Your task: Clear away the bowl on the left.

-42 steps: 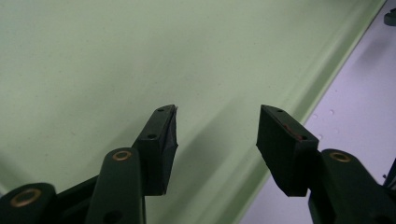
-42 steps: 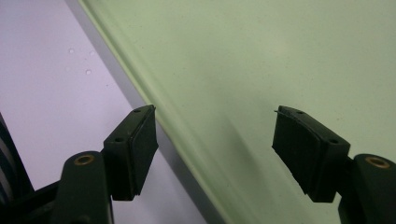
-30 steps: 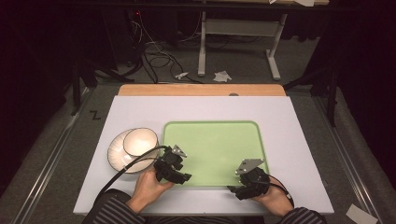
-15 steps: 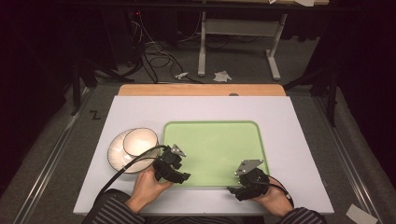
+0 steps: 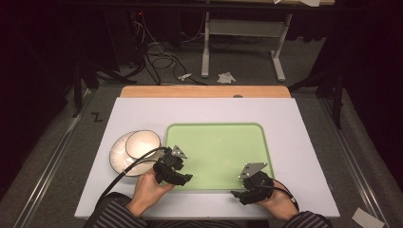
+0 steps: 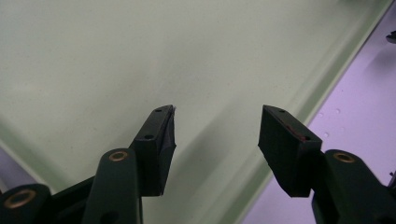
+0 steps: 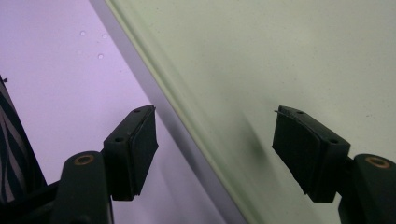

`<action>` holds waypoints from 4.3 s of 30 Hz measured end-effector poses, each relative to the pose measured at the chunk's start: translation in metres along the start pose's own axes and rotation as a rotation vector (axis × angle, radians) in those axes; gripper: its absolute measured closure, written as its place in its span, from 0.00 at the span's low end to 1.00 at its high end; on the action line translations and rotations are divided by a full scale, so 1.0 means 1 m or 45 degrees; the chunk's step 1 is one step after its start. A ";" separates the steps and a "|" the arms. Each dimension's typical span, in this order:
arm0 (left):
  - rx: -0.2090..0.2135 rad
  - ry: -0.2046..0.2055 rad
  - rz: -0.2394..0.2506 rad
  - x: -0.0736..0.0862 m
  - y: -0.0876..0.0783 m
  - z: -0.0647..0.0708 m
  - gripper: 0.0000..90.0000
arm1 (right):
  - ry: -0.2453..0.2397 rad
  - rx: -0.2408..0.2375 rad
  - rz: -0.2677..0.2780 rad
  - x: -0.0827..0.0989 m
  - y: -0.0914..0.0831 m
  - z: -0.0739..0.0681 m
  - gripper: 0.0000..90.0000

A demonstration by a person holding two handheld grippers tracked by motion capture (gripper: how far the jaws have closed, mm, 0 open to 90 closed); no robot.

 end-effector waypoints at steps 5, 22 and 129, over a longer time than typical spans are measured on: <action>0.003 -0.003 0.004 0.000 -0.003 0.000 0.51 | -0.009 -0.002 -0.006 0.000 0.000 0.000 0.36; -0.004 -0.051 0.048 0.001 -0.017 -0.009 0.51 | -0.002 -0.003 -0.003 0.000 0.000 -0.001 0.36; -0.368 -0.522 0.059 0.050 -0.077 -0.133 0.51 | -0.026 -0.050 -0.064 0.003 0.007 -0.005 0.34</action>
Point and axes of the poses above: each handheld gripper's, and its own axes: y roughly forward along the jaws, x roughly out of its underside, z roughly to its right, the point moved 5 cm from there along y, roughly forward along the jaws, and after that the axes turned 9 degrees about -x, right-handed, at the moved point
